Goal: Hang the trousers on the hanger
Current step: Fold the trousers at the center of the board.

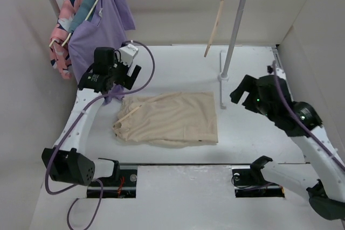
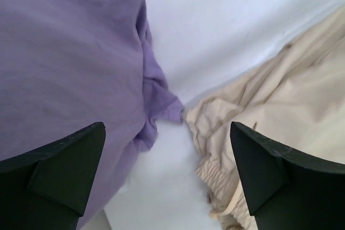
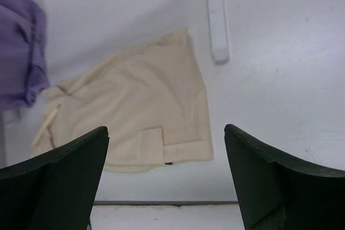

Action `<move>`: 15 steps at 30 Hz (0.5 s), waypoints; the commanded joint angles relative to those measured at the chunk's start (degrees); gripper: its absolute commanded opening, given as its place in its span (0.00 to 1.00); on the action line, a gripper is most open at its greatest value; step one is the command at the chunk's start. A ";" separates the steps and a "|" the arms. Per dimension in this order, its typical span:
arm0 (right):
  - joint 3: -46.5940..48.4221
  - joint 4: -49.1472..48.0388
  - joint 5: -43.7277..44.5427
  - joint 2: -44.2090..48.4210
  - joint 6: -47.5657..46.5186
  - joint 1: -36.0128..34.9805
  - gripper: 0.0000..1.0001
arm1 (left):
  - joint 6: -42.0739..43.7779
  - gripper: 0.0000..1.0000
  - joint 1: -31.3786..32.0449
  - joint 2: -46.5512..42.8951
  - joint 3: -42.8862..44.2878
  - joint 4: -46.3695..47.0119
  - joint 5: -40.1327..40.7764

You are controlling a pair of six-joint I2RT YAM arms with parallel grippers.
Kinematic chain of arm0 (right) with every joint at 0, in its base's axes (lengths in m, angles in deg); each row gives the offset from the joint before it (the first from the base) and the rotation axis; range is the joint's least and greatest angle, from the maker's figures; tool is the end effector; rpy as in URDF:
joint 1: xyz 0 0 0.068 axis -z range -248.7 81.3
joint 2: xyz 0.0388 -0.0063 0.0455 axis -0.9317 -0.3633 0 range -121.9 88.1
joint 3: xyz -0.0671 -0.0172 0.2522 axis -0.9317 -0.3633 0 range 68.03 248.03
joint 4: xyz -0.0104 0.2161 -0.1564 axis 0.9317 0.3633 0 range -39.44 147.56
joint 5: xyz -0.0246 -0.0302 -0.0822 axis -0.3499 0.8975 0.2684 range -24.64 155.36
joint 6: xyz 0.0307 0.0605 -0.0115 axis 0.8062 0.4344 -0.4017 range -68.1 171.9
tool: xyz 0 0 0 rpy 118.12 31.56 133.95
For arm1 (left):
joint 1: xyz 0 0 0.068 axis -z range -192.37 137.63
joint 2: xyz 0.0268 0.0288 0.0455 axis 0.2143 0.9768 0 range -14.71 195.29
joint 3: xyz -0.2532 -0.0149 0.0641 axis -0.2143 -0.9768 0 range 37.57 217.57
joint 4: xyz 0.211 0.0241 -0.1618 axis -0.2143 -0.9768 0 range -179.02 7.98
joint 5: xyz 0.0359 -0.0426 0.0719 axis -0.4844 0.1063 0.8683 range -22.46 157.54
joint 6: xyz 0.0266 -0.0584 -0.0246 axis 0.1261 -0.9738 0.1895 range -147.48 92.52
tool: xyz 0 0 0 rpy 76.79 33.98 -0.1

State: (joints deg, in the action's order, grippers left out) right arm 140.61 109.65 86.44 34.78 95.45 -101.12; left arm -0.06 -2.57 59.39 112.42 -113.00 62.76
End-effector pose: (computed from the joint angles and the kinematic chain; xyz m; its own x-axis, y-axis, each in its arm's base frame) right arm 0.1652 0.0813 0.3747 -0.5759 0.3959 -0.7153 0.1789 0.9148 0.3622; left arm 0.3074 -0.0579 0.3544 -0.3297 0.5226 -0.7862 0.4421 0.8213 0.3606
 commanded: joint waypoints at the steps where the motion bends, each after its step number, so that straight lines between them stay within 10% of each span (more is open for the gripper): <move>1: 8.35 3.32 0.03 4.27 -6.71 1.31 0.93 | -5.35 1.00 0.30 -4.66 3.20 3.20 -3.49; 15: 56.24 -7.59 -17.81 -27.07 -15.52 4.11 0.92 | -7.82 1.00 1.45 -13.98 -2.86 8.92 -11.65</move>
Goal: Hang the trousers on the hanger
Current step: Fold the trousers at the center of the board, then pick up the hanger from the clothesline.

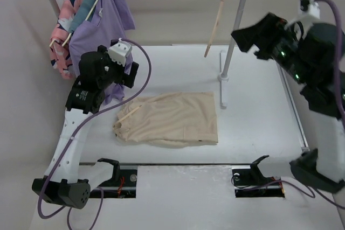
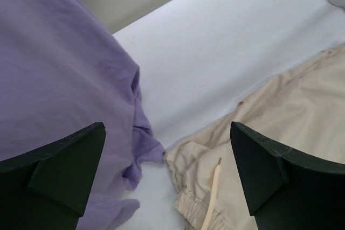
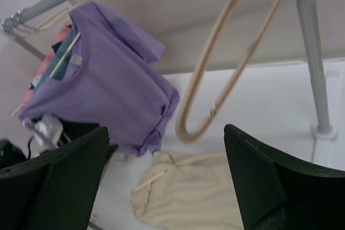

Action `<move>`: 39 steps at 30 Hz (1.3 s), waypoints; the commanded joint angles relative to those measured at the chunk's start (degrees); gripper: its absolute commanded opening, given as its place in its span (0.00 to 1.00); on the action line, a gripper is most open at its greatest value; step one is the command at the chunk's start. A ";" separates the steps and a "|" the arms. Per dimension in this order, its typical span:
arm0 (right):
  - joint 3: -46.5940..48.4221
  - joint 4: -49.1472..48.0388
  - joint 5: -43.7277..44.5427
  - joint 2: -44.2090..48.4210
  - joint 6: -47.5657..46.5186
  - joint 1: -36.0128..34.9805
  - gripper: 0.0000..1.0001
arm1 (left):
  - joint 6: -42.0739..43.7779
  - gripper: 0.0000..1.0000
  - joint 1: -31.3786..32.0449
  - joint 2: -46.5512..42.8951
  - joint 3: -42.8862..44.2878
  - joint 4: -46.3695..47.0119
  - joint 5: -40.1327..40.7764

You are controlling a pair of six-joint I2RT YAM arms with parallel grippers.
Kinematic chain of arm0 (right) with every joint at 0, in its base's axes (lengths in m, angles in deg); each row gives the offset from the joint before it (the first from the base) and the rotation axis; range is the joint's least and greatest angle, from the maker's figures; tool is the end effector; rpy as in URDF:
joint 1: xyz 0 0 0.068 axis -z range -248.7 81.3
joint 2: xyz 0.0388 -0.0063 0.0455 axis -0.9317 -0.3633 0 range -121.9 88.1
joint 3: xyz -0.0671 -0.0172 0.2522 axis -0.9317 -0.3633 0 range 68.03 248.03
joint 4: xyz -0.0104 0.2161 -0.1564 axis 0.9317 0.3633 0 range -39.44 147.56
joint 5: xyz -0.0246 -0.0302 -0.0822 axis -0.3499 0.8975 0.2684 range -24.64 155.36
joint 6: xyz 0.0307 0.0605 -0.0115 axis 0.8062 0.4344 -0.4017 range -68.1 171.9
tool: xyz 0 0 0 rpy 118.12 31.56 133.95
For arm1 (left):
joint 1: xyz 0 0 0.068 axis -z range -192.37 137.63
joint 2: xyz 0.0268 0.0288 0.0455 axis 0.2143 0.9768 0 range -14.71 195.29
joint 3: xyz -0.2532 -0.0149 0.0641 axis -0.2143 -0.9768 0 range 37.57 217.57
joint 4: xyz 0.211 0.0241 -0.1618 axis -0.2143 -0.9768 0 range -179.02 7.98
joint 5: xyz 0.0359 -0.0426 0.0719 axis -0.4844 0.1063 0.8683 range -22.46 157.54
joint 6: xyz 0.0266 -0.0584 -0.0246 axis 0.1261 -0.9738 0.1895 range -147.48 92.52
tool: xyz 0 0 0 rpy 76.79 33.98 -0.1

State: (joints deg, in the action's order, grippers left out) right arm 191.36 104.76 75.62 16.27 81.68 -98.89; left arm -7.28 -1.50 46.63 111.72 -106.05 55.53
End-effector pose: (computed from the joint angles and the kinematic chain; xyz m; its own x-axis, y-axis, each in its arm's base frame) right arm 0.1598 0.0815 0.5810 -0.2047 0.4464 -0.8711 -0.2759 0.8276 0.4889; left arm 0.2495 -0.0598 0.4241 -0.0466 0.3528 -0.9345 0.4273 0.8527 0.3006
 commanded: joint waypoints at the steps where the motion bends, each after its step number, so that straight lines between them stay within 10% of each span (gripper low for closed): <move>1: 11.87 -2.69 -7.53 -11.37 -1.74 3.81 0.92 | -1.13 1.00 0.38 -1.22 -3.30 2.67 -5.90; 13: 4.82 -23.78 -20.01 -26.51 0.10 12.96 0.83 | -4.39 1.00 1.43 -4.92 -10.78 4.34 -16.82; 22: -7.39 -35.39 -29.16 -25.38 1.16 12.97 0.01 | -2.98 1.00 1.43 -6.76 -14.38 4.87 -12.51; 29: -2.59 -32.58 -23.03 -25.98 -1.65 9.02 0.00 | -1.66 1.00 2.05 -6.76 -12.98 3.73 -12.51; 39: 0.23 -29.60 9.41 -22.65 -10.97 -2.93 0.00 | -2.89 1.00 2.05 -7.82 -12.36 4.96 -10.23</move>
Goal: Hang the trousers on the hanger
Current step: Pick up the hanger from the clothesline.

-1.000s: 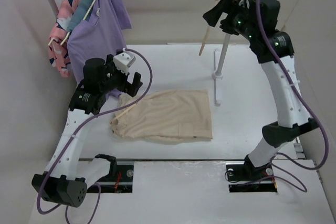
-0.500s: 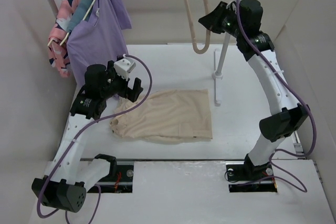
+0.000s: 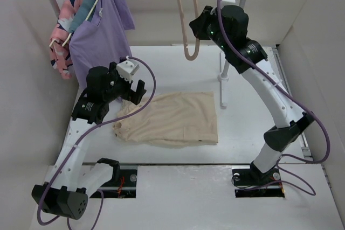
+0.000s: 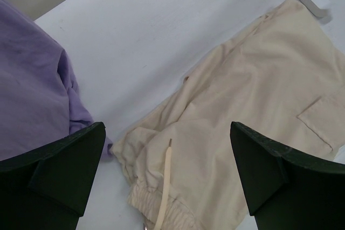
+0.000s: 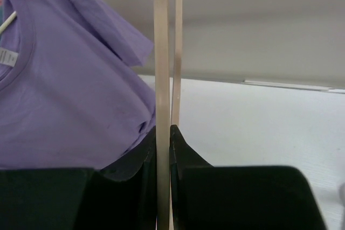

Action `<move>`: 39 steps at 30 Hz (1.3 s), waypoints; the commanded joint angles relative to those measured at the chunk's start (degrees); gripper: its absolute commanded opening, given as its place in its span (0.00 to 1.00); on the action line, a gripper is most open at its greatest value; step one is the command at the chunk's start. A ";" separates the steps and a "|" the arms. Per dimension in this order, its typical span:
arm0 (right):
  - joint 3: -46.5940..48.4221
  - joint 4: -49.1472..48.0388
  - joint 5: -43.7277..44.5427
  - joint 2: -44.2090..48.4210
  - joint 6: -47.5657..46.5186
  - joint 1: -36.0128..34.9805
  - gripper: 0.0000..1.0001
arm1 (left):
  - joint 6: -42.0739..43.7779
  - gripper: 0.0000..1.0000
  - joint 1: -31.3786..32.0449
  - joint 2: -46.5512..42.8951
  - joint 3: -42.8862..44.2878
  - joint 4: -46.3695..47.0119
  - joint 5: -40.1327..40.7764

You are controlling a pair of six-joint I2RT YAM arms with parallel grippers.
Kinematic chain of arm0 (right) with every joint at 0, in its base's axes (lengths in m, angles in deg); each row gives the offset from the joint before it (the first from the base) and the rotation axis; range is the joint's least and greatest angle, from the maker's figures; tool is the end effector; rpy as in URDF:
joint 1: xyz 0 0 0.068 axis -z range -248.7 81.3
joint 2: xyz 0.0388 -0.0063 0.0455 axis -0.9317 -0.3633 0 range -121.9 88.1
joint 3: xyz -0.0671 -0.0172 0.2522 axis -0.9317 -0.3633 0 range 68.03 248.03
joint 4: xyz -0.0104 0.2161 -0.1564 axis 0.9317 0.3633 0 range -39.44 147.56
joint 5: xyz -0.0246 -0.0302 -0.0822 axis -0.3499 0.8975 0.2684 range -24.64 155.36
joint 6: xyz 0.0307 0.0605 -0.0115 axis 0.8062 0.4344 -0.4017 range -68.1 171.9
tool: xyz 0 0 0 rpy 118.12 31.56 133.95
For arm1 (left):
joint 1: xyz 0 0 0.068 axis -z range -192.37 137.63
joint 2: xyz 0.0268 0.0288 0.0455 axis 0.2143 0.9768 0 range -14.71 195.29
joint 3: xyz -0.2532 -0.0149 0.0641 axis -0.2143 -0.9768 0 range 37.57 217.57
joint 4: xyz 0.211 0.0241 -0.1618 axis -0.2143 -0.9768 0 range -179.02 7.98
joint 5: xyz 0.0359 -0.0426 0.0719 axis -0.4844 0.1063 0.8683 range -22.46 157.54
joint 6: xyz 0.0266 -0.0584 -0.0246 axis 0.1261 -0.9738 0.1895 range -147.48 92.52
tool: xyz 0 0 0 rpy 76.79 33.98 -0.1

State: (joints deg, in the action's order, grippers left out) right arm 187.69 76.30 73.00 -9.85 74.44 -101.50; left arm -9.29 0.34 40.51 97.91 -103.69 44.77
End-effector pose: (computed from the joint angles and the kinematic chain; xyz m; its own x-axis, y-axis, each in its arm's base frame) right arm 0.3357 0.2076 0.5030 -0.2177 0.3118 -0.9249 -0.3704 0.8503 0.3738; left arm 0.2300 -0.0740 0.3673 -0.0878 0.3149 -0.9451 0.6233 0.7574 0.1944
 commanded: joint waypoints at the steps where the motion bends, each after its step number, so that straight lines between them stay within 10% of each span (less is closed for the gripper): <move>1: 5.05 -0.08 13.18 2.51 -5.13 -0.34 0.00 | -1.40 1.00 0.73 -1.70 1.45 2.60 0.53; 14: -21.35 -2.28 26.72 15.41 -6.64 -13.06 0.00 | -15.63 0.98 0.74 -1.17 -0.75 4.27 -7.90; 24: -56.79 -2.62 33.30 29.22 20.05 -26.06 0.00 | -26.37 0.96 7.14 10.60 16.20 1.02 -14.68; 30: -67.01 -3.07 36.56 20.28 36.41 -35.92 0.00 | -29.70 0.97 13.29 14.91 17.71 -0.82 -13.71; 39: -51.91 15.92 41.14 -6.87 50.93 -43.76 0.00 | -30.32 0.98 17.52 16.06 13.76 -3.46 -7.82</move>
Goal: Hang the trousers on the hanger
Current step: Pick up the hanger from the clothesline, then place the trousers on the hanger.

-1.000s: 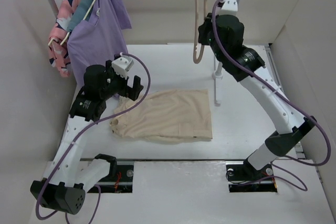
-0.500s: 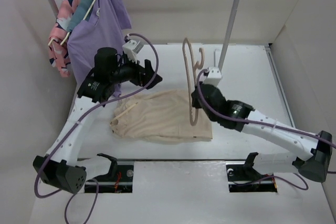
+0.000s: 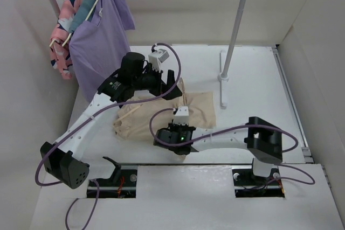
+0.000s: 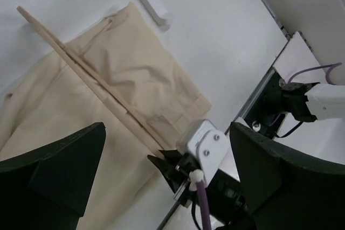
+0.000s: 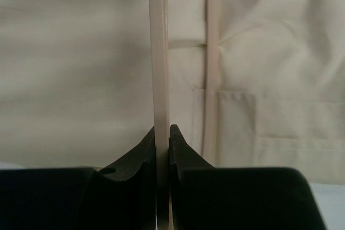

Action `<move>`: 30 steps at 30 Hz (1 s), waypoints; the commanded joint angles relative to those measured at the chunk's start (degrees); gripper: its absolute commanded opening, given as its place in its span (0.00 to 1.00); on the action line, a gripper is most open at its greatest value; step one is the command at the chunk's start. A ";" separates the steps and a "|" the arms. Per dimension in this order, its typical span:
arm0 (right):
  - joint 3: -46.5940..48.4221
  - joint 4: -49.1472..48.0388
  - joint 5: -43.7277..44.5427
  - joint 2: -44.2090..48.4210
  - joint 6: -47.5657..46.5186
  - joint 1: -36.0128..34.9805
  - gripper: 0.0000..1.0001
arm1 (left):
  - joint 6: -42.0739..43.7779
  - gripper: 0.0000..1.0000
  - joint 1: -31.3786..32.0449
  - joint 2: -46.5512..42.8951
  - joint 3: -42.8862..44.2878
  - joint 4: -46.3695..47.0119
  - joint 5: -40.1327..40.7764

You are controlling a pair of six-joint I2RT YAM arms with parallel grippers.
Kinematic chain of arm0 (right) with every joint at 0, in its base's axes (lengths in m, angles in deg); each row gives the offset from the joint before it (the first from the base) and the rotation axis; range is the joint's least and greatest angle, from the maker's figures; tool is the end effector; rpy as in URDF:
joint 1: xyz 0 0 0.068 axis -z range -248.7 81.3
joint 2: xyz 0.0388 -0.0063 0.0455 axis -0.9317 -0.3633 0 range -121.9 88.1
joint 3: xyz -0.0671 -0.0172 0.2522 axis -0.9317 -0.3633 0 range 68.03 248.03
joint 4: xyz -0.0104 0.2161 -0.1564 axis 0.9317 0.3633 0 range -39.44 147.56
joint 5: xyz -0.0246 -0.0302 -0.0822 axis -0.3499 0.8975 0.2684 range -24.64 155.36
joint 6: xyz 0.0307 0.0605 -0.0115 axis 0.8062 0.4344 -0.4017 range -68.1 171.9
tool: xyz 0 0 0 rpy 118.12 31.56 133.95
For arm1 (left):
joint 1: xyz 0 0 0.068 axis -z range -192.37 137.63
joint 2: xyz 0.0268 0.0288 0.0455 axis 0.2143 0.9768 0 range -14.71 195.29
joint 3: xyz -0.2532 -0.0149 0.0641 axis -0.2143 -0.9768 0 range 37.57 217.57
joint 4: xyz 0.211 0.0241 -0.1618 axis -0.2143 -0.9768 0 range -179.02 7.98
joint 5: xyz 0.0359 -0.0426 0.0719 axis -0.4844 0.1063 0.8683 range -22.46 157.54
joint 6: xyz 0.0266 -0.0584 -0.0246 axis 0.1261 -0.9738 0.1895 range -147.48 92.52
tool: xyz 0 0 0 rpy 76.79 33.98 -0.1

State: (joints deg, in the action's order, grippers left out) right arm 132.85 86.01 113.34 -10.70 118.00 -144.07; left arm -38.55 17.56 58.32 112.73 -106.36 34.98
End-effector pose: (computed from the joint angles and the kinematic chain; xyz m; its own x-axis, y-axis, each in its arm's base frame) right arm 0.1257 0.3179 0.1683 -0.6277 0.0185 -0.7783 -0.0196 0.9990 0.0395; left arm 0.2509 -0.1791 0.3785 -0.4853 0.0926 -0.8695 0.7735 0.5091 -0.3775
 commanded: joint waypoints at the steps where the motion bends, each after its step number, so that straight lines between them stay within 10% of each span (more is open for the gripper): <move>1: 3.73 6.74 0.79 -7.09 7.37 -2.05 0.00 | -1.06 0.98 0.82 -1.23 -1.76 -0.80 2.58; 10: 3.65 3.16 0.79 -6.84 4.13 -2.59 0.00 | 1.40 0.80 2.15 0.53 -3.69 -4.14 18.05; 19: 4.97 3.85 0.79 -7.46 3.06 -2.59 0.00 | 2.98 0.78 2.15 2.38 -7.39 -7.84 13.58; 30: 2.68 -1.51 0.79 -5.26 -2.03 -2.59 0.00 | 1.84 0.00 -0.30 8.18 -4.49 -7.47 9.88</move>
State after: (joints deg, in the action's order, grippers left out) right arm 136.98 86.90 116.16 -17.26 116.71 -146.56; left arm -37.05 18.94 67.31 105.87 -113.64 46.22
